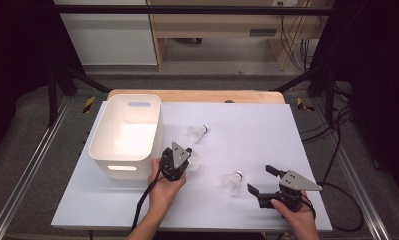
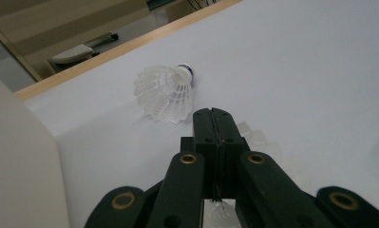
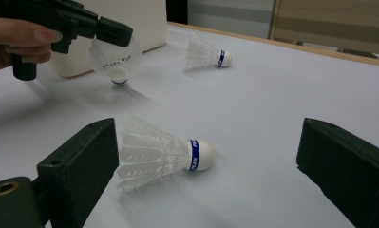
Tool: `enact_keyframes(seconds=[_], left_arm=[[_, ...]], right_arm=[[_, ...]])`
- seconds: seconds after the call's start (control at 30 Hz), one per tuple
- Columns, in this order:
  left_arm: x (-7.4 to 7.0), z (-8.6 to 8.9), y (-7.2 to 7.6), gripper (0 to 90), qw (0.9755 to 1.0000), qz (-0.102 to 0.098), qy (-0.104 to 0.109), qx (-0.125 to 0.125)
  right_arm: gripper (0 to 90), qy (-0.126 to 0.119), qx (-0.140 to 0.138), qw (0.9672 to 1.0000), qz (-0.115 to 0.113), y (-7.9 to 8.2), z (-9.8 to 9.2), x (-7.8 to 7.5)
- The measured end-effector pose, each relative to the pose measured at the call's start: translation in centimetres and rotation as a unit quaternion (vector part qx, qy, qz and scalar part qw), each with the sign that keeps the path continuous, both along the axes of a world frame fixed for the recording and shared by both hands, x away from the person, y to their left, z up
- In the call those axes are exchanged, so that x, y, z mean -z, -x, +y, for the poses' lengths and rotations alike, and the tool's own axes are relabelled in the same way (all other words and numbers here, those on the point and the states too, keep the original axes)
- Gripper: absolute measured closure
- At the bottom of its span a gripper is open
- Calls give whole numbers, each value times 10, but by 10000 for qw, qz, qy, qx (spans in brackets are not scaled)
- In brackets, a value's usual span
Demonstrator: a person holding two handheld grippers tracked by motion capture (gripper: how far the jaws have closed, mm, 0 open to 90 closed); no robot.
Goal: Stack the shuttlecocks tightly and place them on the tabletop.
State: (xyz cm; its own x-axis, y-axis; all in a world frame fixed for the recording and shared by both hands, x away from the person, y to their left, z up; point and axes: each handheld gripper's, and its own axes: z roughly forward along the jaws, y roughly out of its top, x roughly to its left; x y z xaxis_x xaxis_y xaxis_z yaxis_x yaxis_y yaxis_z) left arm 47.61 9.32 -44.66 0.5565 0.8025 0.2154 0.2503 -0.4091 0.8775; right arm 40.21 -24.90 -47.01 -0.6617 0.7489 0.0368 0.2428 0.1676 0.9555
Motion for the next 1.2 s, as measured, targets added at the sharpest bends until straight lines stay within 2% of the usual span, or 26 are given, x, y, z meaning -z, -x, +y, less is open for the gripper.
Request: enact_keyframes(seconds=[0.1,0.27,0.4,0.5,0.73,1.0,1.2], left_arm=[[-5,-1,-2,900,10000,-27,47,-77],[-10,-4,-8,900,9994,-100,-237,-243],[-12,-5,-16,900,9974,-133,-584,-397],[-11,-6,-19,900,9963,-91,-697,-491],[-4,-11,-21,900,9944,-3,-946,-464],[-3,-13,-23,896,9962,112,-765,-410],[1,-21,-25,871,9982,297,-381,-359]], right_arm=[[69,3,-5,10000,-1,0,0,0],[69,19,-11,10000,-5,0,0,0],[69,32,-23,10000,-18,0,0,0],[68,43,-40,10000,-10,0,0,0],[68,56,-50,10000,-18,-1,1,1],[68,66,-65,10000,21,-1,1,1],[67,74,-63,9999,30,-1,2,2]])
